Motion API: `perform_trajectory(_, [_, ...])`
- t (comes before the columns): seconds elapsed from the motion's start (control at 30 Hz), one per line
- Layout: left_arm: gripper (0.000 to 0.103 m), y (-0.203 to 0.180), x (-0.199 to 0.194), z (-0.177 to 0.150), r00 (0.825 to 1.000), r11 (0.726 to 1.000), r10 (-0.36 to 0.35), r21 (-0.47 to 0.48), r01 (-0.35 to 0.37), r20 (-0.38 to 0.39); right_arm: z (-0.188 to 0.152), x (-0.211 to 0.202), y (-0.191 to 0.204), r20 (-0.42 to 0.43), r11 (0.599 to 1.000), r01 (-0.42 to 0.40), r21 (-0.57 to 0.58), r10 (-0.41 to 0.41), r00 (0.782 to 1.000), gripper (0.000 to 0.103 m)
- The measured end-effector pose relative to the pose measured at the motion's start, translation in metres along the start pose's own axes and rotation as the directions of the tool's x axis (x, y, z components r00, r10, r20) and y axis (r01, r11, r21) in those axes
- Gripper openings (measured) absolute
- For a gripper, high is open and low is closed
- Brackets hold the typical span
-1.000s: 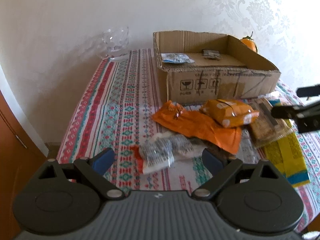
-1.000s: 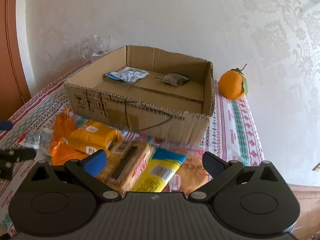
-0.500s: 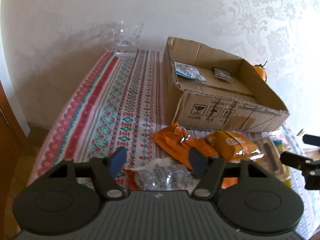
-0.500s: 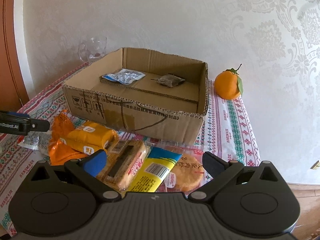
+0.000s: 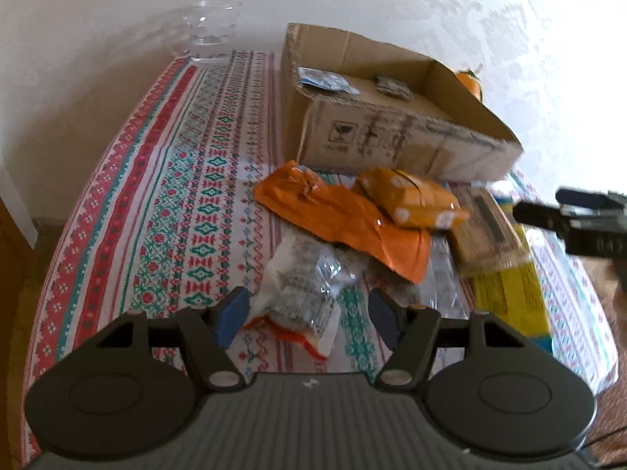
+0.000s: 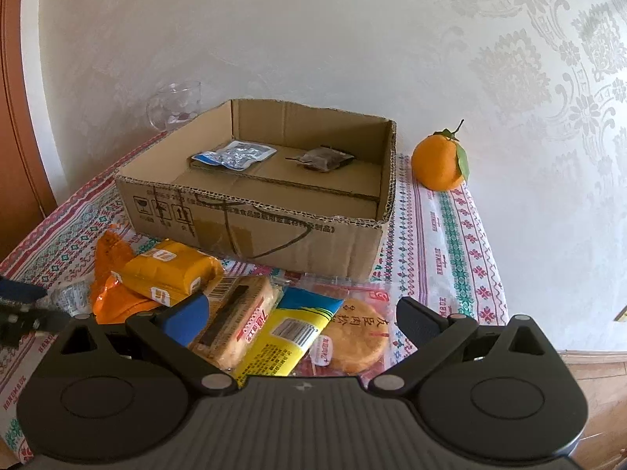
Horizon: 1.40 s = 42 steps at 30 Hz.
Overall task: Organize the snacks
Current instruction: 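Return both tools to the snack pile, then grasp the clear-wrapped bread packet with the right gripper while the left grasps a clear bag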
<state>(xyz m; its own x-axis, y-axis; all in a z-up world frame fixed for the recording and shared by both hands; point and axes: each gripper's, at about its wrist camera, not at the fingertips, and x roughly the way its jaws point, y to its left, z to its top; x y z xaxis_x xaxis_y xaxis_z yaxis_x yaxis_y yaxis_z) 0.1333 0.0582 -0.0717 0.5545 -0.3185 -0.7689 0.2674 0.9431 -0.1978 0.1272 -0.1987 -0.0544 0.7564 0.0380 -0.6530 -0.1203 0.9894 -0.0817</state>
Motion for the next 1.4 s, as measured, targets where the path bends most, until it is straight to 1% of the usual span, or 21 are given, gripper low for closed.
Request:
perform_trajectory(0.17, [0.067, -0.013, 0.010, 0.006, 0.999, 0.996, 0.041, 0.084, -0.042, 0.012, -0.002, -0.003, 0.000, 0.000, 1.000, -0.006, 0.001, 0.006, 1.000, 0.103])
perform_trajectory(0.27, [0.067, -0.021, 0.018, 0.011, 0.997, 0.987, 0.079, 0.142, -0.081, 0.022, -0.002, -0.005, 0.000, 0.000, 1.000, -0.003, 0.002, 0.003, 1.000, 0.103])
perform_trajectory(0.3, [0.067, -0.023, 0.019, 0.012, 0.996, 0.984, 0.082, 0.156, -0.084, 0.018, -0.003, -0.006, -0.001, 0.000, 1.000, 0.000, 0.001, 0.000, 1.000, 0.103])
perform_trajectory(0.43, [0.067, -0.032, 0.011, 0.002, 0.999, 0.979, 0.031, 0.202, -0.028, -0.011, -0.004, -0.008, -0.003, -0.007, 1.000, 0.010, 0.005, -0.010, 1.000, 0.103])
perform_trajectory(0.5, [0.068, -0.035, 0.007, -0.005, 1.000, 0.976, 0.027, 0.216, -0.023, -0.014, -0.006, -0.007, -0.003, -0.028, 1.000, 0.005, 0.006, -0.005, 1.000, 0.103])
perform_trajectory(0.63, [0.069, -0.032, 0.003, -0.010, 0.998, 0.981, 0.057, 0.184, -0.057, 0.006, -0.012, -0.004, 0.012, -0.076, 0.999, -0.018, -0.037, 0.015, 0.997, 0.103])
perform_trajectory(0.7, [0.072, -0.029, 0.003, -0.009, 0.998, 0.986, 0.057, 0.155, -0.059, 0.013, -0.015, -0.002, 0.025, -0.093, 0.997, -0.019, -0.075, 0.012, 0.996, 0.103])
perform_trajectory(0.77, [0.074, -0.029, 0.004, -0.007, 0.999, 0.988, 0.053, 0.147, -0.054, 0.014, -0.018, 0.001, 0.035, -0.105, 0.995, -0.013, -0.102, 0.002, 0.995, 0.103])
perform_trajectory(0.87, [0.074, -0.030, 0.006, -0.005, 0.998, 0.987, 0.055, 0.152, -0.057, 0.015, -0.017, 0.002, 0.043, -0.098, 0.992, 0.016, -0.128, -0.029, 0.995, 0.103])
perform_trajectory(0.97, [0.075, -0.030, 0.006, -0.006, 0.998, 0.987, 0.053, 0.148, -0.055, 0.020, -0.012, 0.003, 0.045, -0.093, 0.994, 0.007, -0.107, -0.017, 0.995, 0.103])
perform_trajectory(1.03, [0.077, -0.030, 0.006, -0.006, 0.999, 0.989, 0.048, 0.138, -0.051, 0.021, -0.008, 0.006, 0.049, -0.083, 0.994, 0.005, -0.113, -0.015, 0.996, 0.103])
perform_trajectory(1.2, [0.079, -0.031, 0.007, -0.006, 0.998, 0.989, 0.053, 0.134, -0.056, 0.026, 0.002, 0.022, 0.064, -0.064, 0.987, 0.045, -0.153, -0.055, 0.996, 0.103])
perform_trajectory(1.33, [0.079, -0.031, 0.007, -0.006, 0.998, 0.990, 0.050, 0.134, -0.053, 0.026, 0.003, 0.033, 0.074, -0.066, 0.974, 0.084, -0.208, -0.100, 0.993, 0.103])
perform_trajectory(1.4, [0.079, -0.031, 0.007, -0.005, 0.998, 0.988, 0.051, 0.142, -0.054, 0.026, 0.001, 0.037, 0.075, -0.082, 0.966, 0.104, -0.235, -0.126, 0.989, 0.103])
